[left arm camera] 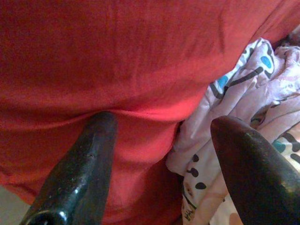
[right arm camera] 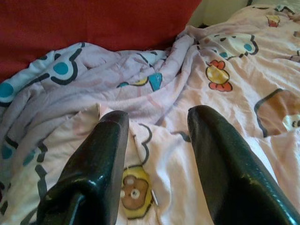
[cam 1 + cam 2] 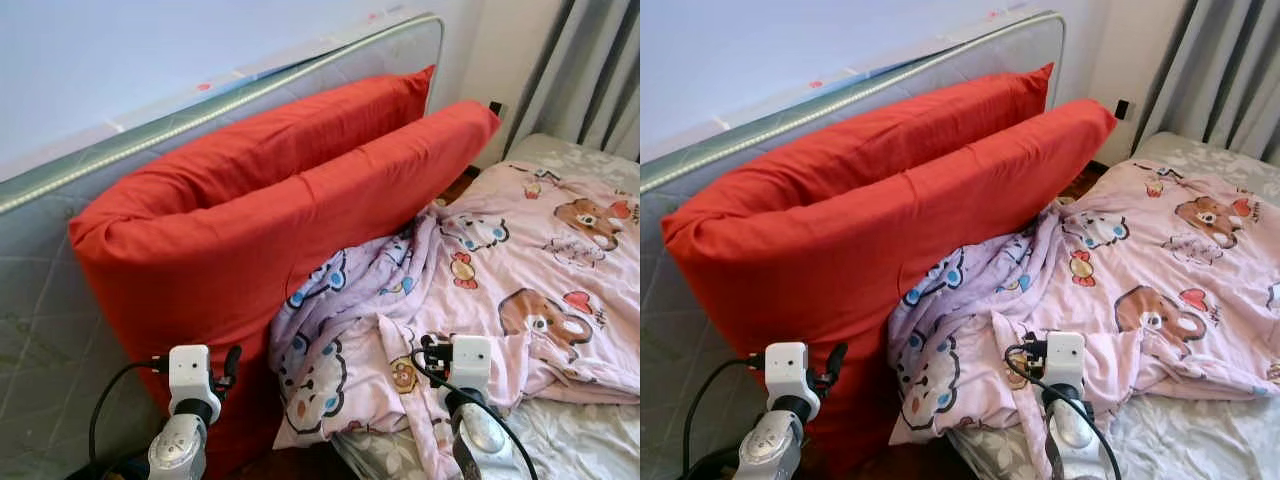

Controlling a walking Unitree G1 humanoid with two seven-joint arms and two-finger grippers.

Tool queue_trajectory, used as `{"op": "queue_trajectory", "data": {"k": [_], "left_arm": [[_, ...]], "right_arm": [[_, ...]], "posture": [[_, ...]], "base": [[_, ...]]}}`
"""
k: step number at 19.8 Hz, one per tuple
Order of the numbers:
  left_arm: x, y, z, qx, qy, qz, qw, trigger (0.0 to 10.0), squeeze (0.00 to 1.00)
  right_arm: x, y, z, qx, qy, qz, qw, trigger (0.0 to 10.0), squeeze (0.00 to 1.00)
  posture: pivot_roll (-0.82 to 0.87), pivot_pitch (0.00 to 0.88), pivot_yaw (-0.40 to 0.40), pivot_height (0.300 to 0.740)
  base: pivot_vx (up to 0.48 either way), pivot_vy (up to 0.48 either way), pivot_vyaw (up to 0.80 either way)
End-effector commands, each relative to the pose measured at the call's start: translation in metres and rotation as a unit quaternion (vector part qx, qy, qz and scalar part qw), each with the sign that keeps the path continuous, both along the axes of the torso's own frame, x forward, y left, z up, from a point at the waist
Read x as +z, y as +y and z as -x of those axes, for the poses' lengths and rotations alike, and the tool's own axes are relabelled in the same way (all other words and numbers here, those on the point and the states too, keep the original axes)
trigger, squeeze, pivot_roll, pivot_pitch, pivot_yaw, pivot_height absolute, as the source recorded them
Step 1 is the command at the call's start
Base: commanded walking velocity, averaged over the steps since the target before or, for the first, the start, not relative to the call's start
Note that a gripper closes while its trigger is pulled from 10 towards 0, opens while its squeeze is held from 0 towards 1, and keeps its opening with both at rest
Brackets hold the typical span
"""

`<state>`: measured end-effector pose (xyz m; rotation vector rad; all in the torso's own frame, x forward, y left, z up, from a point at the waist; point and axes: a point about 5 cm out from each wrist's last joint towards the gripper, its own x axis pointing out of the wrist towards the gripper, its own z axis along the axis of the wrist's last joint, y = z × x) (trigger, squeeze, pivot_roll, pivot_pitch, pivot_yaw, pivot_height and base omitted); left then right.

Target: Clean up the room

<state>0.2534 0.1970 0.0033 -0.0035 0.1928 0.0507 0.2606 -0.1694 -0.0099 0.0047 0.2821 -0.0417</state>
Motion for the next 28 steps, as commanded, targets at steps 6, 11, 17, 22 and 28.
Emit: {"op": "queue_trajectory", "data": {"k": [6, 11, 17, 22, 28], "left_arm": [[0.000, 0.003, 0.000, 0.004, 0.006, 0.001, 1.000, 10.0, 0.00], [0.001, 0.005, -0.001, 0.004, 0.008, -0.002, 1.000, 10.0, 0.00], [0.003, 0.004, -0.003, 0.000, 0.006, -0.002, 1.000, 10.0, 0.00], [0.006, 0.003, -0.005, -0.007, 0.003, -0.002, 1.000, 10.0, 0.00], [0.011, 0.007, -0.007, -0.014, 0.001, -0.007, 1.000, 10.0, 0.00]], "right_arm": [[-0.010, 0.008, 0.005, 0.020, 0.042, -0.006, 0.999, 10.0, 0.00], [-0.011, 0.012, 0.005, 0.036, 0.051, -0.008, 0.998, 10.0, 0.00], [-0.017, 0.009, -0.005, 0.041, 0.136, 0.051, 0.989, 10.0, 0.00], [-0.016, 0.014, -0.013, 0.060, 0.172, 0.065, 0.981, 10.0, 1.00], [-0.016, -0.003, -0.015, -0.019, 0.202, 0.080, 0.976, 10.0, 1.00]], "posture": [[-0.01, 0.032, 0.016, 0.682], [-0.01, 0.042, 0.018, 0.657], [0.00, 0.060, 0.019, 0.657], [0.02, 0.079, 0.025, 0.657], [0.04, 0.129, 0.038, 0.657]], "base": [[0.000, 0.000, 0.00], [0.000, 0.000, 0.00], [0.000, 0.000, 0.00], [0.000, 0.000, 0.00], [0.000, 0.000, 0.00]]}}
